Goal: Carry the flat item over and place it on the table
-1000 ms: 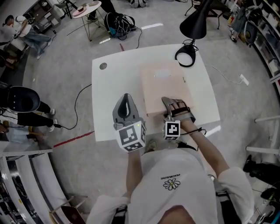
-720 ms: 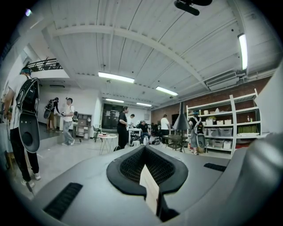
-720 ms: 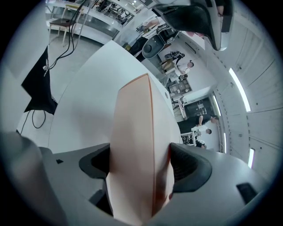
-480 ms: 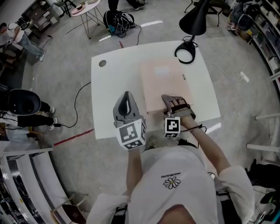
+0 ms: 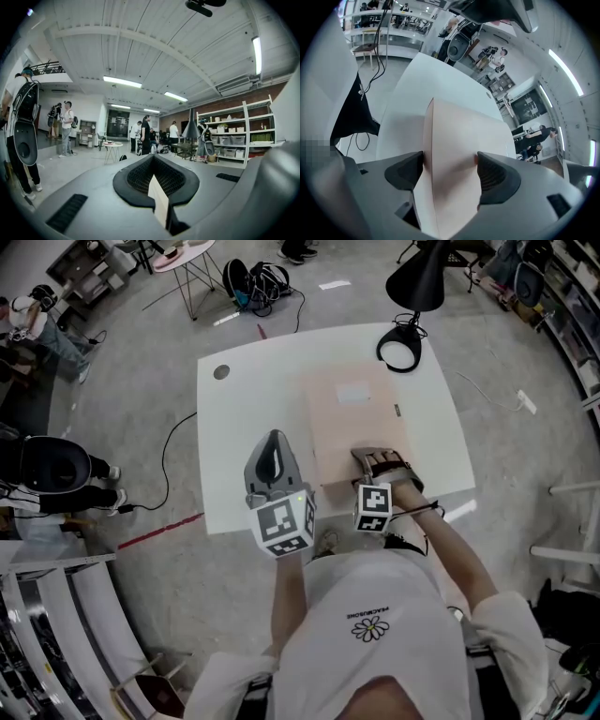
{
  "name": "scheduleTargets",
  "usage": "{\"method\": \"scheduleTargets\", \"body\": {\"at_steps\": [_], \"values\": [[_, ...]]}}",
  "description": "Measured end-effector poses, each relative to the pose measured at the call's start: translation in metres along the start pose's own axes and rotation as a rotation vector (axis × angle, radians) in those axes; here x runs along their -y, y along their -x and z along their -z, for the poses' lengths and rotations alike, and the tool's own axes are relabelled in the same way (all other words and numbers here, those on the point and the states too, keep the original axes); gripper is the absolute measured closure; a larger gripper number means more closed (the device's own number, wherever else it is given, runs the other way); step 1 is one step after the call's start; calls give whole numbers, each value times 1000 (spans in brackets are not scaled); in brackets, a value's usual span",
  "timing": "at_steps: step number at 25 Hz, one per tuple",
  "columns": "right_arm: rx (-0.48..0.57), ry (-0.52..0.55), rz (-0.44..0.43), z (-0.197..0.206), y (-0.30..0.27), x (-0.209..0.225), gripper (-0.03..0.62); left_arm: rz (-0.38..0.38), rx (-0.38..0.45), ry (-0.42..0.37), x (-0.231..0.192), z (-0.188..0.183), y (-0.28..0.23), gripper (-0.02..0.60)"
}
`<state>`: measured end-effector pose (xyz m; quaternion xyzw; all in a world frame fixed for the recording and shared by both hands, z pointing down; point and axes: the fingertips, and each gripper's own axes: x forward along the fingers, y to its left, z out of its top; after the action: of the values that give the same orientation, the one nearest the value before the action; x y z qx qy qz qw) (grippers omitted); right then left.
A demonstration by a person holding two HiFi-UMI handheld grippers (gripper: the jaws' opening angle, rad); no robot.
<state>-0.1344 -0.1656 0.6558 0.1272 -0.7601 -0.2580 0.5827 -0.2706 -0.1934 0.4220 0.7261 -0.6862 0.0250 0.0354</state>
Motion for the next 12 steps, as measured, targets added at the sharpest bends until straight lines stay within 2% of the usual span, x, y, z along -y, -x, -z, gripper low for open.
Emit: {"method": "scheduleTargets", "body": {"at_steps": [6,12], "values": [[62,-47,-9,-1,9,5,249,8,-1,0,4,1,-3,566],[170,-86,21,-17,48,30,249,23,12,1,8,-3,-7,566]]}}
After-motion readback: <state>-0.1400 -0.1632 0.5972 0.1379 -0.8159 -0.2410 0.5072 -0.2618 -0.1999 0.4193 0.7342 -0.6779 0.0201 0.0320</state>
